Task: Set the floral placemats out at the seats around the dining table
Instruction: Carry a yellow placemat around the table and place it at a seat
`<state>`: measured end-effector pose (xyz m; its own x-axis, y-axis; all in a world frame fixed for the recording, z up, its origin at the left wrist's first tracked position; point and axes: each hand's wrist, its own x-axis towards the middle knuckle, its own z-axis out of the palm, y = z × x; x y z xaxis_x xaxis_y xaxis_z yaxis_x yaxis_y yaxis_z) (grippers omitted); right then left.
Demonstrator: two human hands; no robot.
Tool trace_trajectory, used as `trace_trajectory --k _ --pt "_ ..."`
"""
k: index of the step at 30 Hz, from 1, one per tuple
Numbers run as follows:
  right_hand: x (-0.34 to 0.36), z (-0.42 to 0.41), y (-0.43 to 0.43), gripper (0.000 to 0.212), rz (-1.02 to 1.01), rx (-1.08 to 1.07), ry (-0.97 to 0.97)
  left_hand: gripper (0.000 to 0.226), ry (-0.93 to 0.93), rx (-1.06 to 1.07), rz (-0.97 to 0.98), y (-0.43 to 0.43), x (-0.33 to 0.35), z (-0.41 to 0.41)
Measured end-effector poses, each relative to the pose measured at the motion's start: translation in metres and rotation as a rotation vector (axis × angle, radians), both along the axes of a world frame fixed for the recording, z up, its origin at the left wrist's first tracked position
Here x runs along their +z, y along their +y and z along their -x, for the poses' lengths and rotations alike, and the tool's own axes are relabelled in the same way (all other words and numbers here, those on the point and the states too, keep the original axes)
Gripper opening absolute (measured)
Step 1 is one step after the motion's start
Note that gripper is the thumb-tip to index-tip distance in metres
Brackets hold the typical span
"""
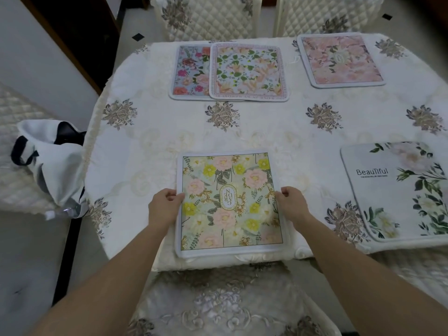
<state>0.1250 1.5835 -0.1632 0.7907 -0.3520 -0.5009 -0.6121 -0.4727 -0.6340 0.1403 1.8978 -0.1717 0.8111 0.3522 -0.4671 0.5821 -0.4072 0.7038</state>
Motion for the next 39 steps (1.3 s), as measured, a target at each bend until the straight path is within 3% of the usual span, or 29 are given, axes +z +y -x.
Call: trace_trajectory --k 4,24,28,31,34,37,39 --pt "0.003 0.001 -0.001 0.017 0.010 0.006 0.007 0.015 -0.013 -0.037 -0.039 0.003 0.004 0.002" --pt "0.005 0.006 0.000 0.031 -0.037 0.005 0.038 0.019 -0.029 -0.089 -0.107 0.011 0.003 0.011" --pt "0.001 0.005 0.000 0.031 0.131 0.071 0.017 0.021 -0.063 -0.099 -0.208 0.015 0.003 0.011" --pt "-0.003 0.006 0.011 0.030 0.414 0.206 -0.092 0.029 -0.170 -0.202 -0.414 0.009 0.001 0.010" --pt "-0.014 0.004 0.034 0.030 0.652 0.452 -0.325 0.031 -0.301 -0.406 -0.648 -0.010 -0.002 0.006" --pt "-0.025 -0.002 0.066 0.039 0.660 0.622 -0.440 0.039 -0.391 -0.660 -0.688 -0.038 -0.011 0.006" --pt "-0.034 -0.004 0.088 0.050 0.602 0.708 -0.420 0.052 -0.350 -0.813 -0.705 -0.054 -0.025 0.010"
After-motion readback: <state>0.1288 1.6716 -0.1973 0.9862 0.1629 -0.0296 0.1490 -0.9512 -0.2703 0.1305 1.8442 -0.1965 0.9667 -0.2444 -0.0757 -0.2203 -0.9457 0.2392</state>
